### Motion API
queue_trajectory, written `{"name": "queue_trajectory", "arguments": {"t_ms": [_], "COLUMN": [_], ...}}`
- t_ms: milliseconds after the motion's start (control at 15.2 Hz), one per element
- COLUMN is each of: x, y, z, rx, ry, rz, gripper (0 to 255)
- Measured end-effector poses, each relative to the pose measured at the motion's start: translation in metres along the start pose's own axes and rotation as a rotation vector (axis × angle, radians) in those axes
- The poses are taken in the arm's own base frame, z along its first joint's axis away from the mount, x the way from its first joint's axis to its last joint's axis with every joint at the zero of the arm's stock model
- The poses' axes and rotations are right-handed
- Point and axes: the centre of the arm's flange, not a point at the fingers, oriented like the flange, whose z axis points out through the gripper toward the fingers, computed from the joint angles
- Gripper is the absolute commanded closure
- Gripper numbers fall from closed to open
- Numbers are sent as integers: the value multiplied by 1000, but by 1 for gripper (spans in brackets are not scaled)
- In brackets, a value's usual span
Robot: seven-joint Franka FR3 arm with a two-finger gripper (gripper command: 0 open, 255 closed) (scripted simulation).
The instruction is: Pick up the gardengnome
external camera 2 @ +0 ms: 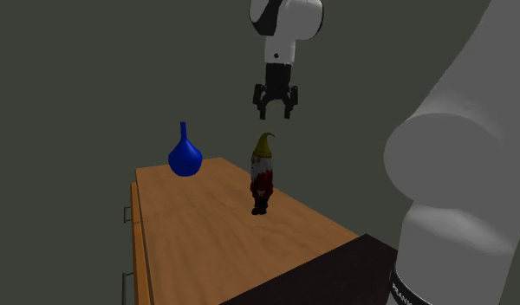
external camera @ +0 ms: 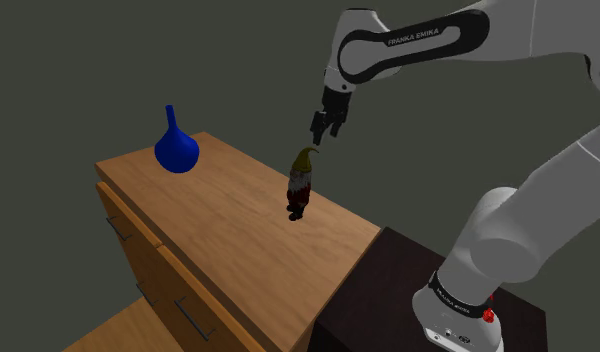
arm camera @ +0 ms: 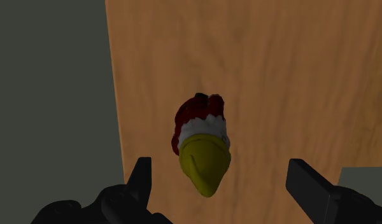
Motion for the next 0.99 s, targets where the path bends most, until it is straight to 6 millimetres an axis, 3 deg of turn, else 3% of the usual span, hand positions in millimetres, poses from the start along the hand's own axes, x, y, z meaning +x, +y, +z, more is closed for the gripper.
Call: {"name": "queue_trajectory", "arguments": {"t_ms": [396, 924, 990], "x": [61, 64, 64], "y": [8, 7, 8], "z": [33, 74, 76], "rx": [63, 70, 70], "ry": [19, 21, 21], "rz": [-42, -46, -46], "gripper": [0, 0, 255]}}
